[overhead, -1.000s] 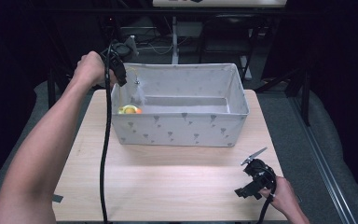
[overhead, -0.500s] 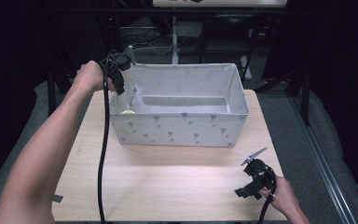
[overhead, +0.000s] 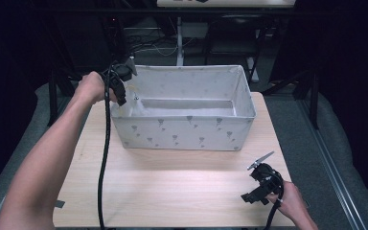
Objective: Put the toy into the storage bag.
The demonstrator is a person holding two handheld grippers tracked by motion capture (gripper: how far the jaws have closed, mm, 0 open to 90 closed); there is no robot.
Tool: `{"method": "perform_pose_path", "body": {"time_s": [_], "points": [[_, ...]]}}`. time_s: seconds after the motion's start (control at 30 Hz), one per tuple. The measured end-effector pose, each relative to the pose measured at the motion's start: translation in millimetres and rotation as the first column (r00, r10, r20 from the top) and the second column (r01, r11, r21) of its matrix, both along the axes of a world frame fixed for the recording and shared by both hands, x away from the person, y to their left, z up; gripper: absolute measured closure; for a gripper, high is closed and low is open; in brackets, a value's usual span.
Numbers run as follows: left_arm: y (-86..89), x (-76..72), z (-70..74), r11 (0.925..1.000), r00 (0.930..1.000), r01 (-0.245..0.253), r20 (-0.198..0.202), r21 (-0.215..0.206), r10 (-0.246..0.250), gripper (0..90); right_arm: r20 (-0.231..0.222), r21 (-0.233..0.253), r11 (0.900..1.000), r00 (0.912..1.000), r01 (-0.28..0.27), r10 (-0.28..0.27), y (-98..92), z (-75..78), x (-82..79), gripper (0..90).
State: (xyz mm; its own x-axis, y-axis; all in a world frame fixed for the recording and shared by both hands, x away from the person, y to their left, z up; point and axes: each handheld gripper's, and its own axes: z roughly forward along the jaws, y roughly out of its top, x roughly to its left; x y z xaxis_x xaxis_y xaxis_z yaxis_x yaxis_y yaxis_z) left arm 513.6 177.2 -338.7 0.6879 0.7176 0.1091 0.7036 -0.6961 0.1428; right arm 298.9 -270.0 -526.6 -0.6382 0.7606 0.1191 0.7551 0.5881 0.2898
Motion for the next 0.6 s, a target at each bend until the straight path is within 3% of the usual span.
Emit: {"method": "perform_pose_path", "body": {"time_s": [0.6], "points": [[8.3, -0.2, -27.9, 0.9998, 0.9985, -0.020, -0.051, 0.001, 0.020, 87.7, -0.001, 0.000, 1.000, 1.0000, 0.003, -0.003, 0.4, -0.3, -0.2, 3.6]]}}
